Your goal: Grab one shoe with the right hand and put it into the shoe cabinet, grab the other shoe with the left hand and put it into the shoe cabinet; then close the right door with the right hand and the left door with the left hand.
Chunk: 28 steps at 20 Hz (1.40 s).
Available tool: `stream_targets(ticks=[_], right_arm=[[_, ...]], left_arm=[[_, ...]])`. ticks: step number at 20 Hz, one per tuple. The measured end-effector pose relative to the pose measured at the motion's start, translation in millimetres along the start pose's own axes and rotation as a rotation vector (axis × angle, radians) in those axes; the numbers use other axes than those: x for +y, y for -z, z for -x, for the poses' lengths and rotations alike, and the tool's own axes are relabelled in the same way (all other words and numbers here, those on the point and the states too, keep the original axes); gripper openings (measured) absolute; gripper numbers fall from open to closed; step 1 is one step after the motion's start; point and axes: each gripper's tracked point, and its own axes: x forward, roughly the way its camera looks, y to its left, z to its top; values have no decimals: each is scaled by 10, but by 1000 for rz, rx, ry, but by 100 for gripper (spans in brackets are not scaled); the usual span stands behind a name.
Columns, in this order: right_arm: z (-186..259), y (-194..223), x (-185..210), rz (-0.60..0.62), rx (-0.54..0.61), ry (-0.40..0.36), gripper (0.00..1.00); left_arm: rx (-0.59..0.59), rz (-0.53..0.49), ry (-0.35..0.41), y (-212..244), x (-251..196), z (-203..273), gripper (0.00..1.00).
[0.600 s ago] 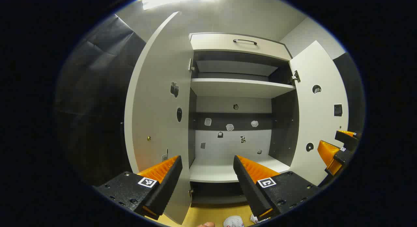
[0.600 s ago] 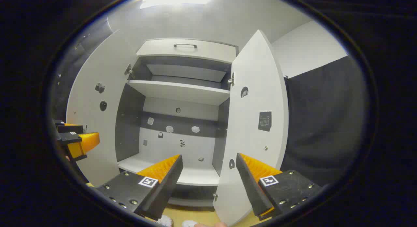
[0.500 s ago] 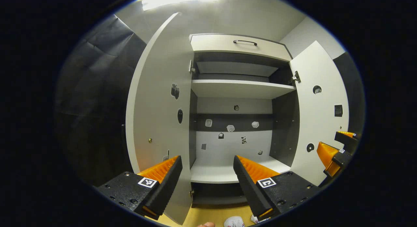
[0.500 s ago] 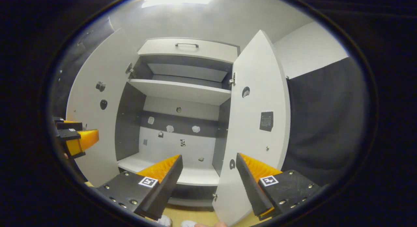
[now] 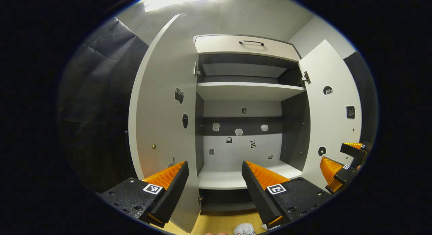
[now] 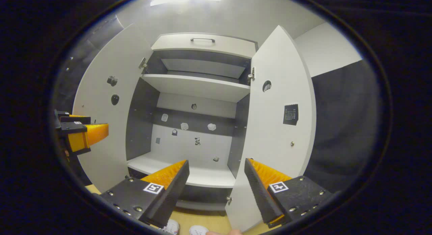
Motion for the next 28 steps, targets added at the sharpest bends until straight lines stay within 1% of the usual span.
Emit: stream_targets(ticks=[2, 3, 4, 5, 6, 9, 13, 15, 17, 20, 22, 24, 28], right_arm=[[-11, 24, 13, -10, 6, -5, 98], [-26, 49, 5, -12, 11, -1, 98], [-47, 125, 1, -9, 27, -2, 98], [-58, 250, 29, 0, 61, -15, 98], [-59, 427, 79, 14, 111, -33, 98], [-34, 1053, 274, 25, 288, -106, 99], [158, 2125, 556, -5, 621, -211, 98], [253, 2546, 679, -41, 748, -256, 99], [377, 3001, 748, -53, 883, -284, 99], [655, 3588, 796, -68, 1071, -299, 99], [803, 3909, 842, -69, 1168, -314, 99], [914, 4141, 879, -68, 1240, -333, 100], [1048, 4456, 956, -80, 1347, -344, 100]], left_arm=[[5, 8, -1, 15, -13, 2, 96], [8, 13, -2, 29, -12, 1, 93], [11, 16, -5, 35, -15, 8, 99], [14, 17, -9, 47, -10, 13, 99], [15, 17, -14, 50, -4, 14, 96], [20, 9, -28, 80, 18, 36, 96], [39, -4, -52, 138, 72, 64, 96], [51, -5, -62, 177, 92, 75, 96], [61, -14, -80, 211, 149, 79, 96], [80, -24, -104, 268, 215, 90, 96], [94, -28, -116, 316, 246, 96, 96], [110, -33, -127, 370, 276, 102, 96], [136, -44, -143, 452, 321, 107, 96]])
